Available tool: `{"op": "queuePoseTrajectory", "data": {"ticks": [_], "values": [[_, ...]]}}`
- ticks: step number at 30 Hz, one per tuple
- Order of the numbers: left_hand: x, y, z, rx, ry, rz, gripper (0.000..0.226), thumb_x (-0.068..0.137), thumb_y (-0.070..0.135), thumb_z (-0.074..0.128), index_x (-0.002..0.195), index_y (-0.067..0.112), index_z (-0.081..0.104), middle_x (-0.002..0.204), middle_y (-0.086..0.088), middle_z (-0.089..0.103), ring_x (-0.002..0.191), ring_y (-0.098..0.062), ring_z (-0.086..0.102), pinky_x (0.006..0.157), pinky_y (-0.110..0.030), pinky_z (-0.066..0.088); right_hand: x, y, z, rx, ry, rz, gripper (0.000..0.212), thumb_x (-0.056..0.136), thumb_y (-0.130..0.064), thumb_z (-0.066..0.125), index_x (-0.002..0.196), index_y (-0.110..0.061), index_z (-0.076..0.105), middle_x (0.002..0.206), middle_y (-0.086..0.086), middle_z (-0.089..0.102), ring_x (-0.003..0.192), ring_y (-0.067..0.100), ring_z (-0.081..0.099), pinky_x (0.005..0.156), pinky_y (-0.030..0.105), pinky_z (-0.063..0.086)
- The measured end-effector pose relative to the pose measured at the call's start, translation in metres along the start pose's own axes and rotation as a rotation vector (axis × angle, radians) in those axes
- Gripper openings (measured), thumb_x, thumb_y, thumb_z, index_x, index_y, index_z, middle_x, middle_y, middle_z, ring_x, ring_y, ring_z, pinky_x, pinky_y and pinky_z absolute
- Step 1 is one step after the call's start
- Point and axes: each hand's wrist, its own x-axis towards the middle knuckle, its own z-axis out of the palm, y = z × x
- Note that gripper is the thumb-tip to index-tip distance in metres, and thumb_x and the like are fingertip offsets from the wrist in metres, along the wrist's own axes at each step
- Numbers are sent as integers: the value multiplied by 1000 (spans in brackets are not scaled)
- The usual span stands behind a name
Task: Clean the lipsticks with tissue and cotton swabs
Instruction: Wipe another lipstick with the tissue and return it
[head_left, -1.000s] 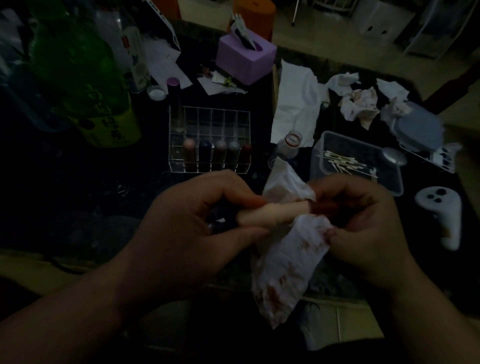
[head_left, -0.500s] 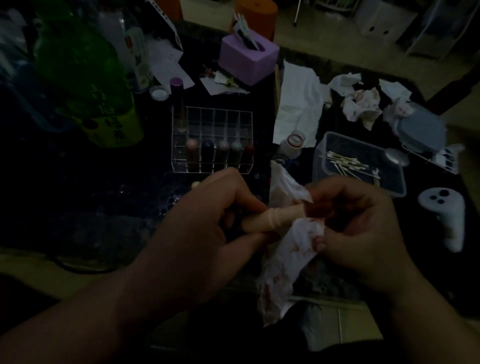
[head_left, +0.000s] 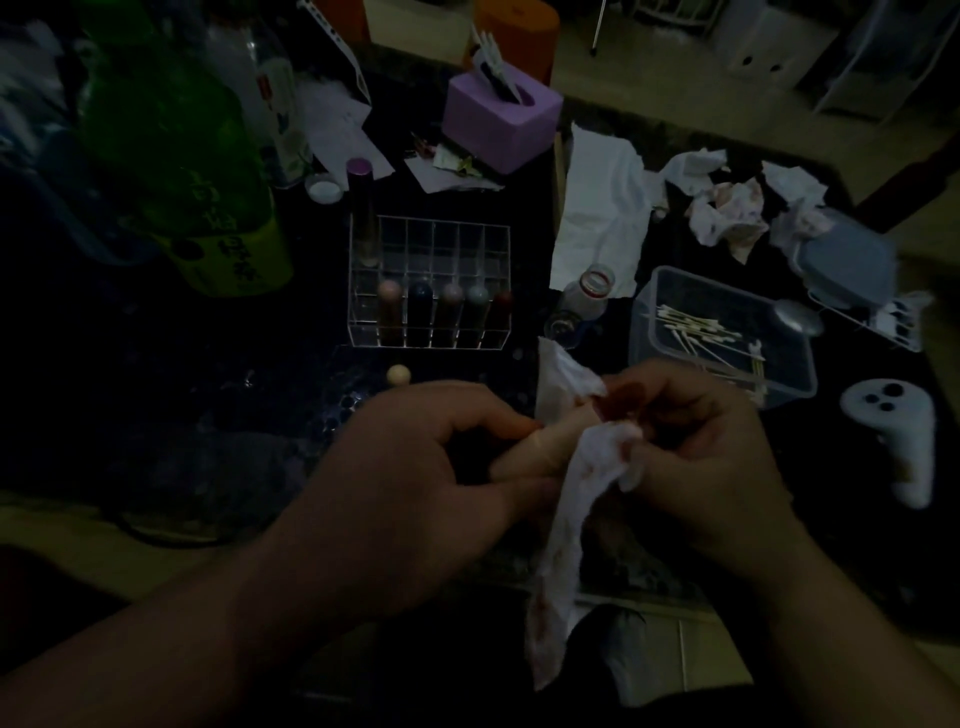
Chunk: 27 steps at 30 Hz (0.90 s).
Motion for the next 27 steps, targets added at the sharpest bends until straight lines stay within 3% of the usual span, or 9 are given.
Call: {"op": "queuePoseTrajectory", "data": {"ticks": [3,5,7,10,12,16,19,24,27], "values": [[1,4,2,-137,-12,-178,22,73,42,81,90,30,79,82,15,76,76,-4,72,70,-35,61,1,6,4,317,18,267,31,60,-34,87,82,-16,75,76,10,71,65,17,68,60,26,57],[4,4,2,-133,21,-258,22,69,41,82,88,30,79,80,16,75,74,-1,71,68,-31,60,2,5,6,660,-66,431,45,79,-36,78,109,-3,71,104,20,69,96,28,69,86,35,56],[6,3,1,-134,52,-314,23,66,41,84,85,30,78,78,15,75,70,-2,70,64,-27,60,-1,3,11,700,-131,406,46,93,-36,64,126,-4,64,124,18,66,116,27,63,99,36,50],[7,2,3,-118,50,-347,23,65,41,83,83,29,78,76,14,75,69,-3,71,61,-23,58,-6,4,14,410,-53,426,37,74,-17,83,110,-13,76,109,14,74,100,25,72,78,30,58],[8,1,5,-169,15,-384,23,66,36,85,85,27,78,78,11,76,72,-5,72,64,-27,60,-8,4,16,293,68,454,32,75,-7,73,107,-11,76,106,16,74,99,31,72,78,34,60],[11,-2,7,-521,-81,-504,36,57,25,84,91,13,76,86,-7,78,79,-21,76,70,-33,61,-6,-2,9,523,91,631,34,87,-4,56,118,0,68,115,27,68,102,37,69,81,40,60],[12,-3,6,-723,-93,-516,25,62,20,78,86,10,76,90,-16,77,74,-22,74,65,-27,58,-3,-6,1,636,56,664,38,83,2,56,119,0,68,120,26,67,105,39,68,88,46,57],[15,-9,6,-797,-103,-487,23,66,22,74,86,11,79,87,-12,76,75,-19,71,66,-26,57,0,-11,-6,578,105,705,34,80,-7,51,104,0,74,106,23,72,86,35,73,78,44,59],[17,-10,6,-667,-87,-485,26,65,26,75,89,15,78,92,-4,78,81,-14,72,71,-25,55,2,-8,-15,494,140,735,35,82,-5,54,112,0,72,111,24,71,94,37,72,81,45,58]]}}
